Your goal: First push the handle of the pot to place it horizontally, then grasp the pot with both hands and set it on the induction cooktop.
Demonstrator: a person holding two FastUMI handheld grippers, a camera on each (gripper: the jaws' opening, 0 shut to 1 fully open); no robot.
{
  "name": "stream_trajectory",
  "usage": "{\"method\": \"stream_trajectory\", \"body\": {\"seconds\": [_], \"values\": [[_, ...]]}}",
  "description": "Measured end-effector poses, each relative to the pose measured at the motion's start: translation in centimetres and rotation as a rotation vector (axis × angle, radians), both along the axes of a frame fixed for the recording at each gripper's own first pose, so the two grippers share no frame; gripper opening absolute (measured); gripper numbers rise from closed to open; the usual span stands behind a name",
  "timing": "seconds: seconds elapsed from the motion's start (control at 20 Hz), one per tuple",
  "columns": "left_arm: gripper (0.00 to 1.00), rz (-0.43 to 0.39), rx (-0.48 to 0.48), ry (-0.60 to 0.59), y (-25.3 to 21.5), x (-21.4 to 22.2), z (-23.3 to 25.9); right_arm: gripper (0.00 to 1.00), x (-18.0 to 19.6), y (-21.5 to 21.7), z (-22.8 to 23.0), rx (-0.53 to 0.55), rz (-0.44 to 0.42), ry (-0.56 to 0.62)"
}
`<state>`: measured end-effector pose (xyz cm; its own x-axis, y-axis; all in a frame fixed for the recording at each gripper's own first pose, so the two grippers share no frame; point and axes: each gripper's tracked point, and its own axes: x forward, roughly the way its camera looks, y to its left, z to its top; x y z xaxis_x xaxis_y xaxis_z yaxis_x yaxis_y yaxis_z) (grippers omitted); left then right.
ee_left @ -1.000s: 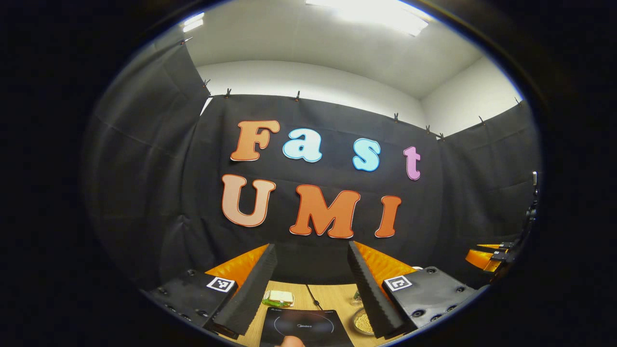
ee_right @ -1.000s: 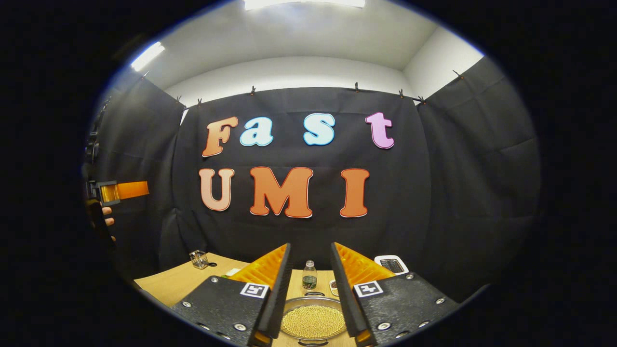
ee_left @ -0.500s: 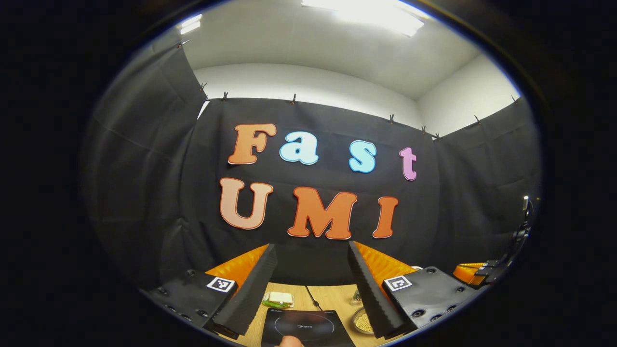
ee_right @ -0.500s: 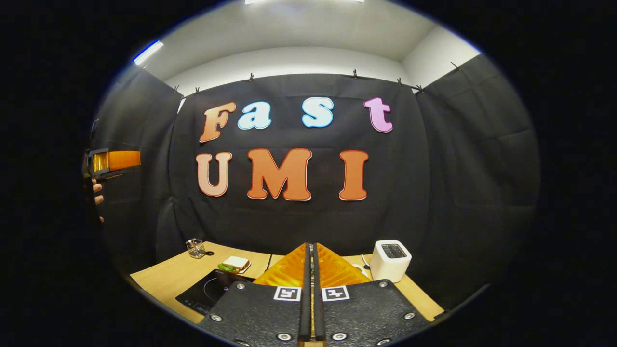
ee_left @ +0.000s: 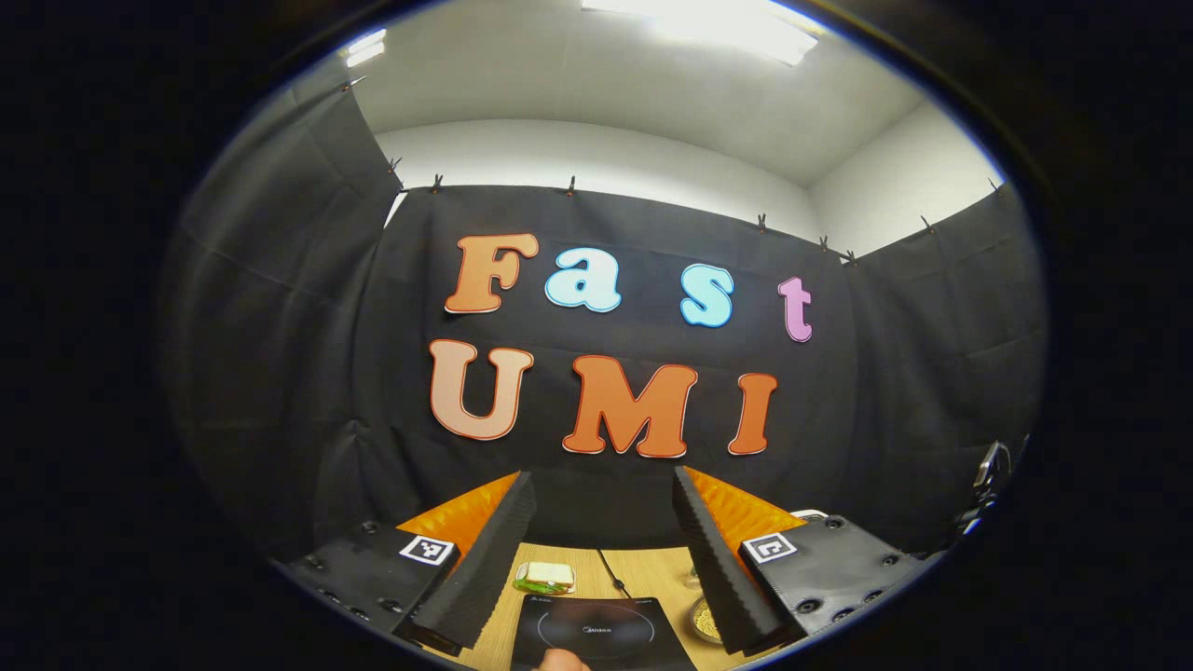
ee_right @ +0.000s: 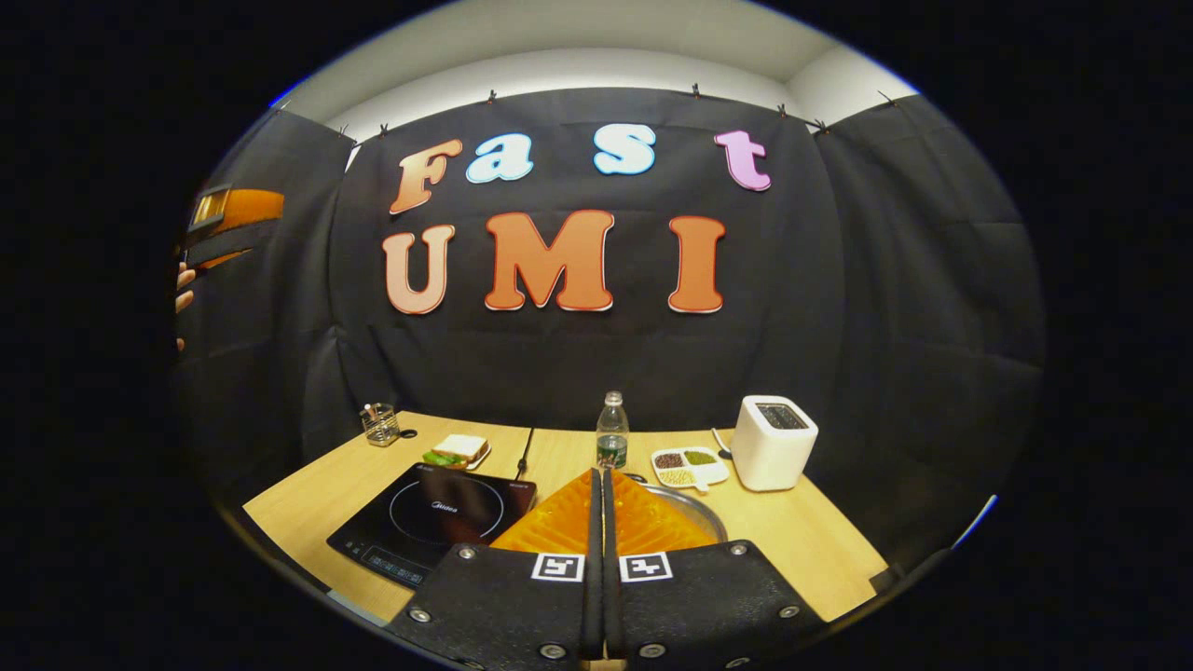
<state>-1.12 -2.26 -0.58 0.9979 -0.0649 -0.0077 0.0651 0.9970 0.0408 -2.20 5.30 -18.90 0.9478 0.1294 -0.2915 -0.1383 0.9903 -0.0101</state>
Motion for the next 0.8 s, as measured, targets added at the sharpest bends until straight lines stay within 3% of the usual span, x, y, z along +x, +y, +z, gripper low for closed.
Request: {"method": "stream_trajectory", "body": {"seconds": [0.8], "values": [[0.98, 0.032, -0.012, 0.032, 1.3, 0.5, -1.2, 0.0, -3.3, 1.2, -14.5, -0.031, 0.023, 0.312]]}}
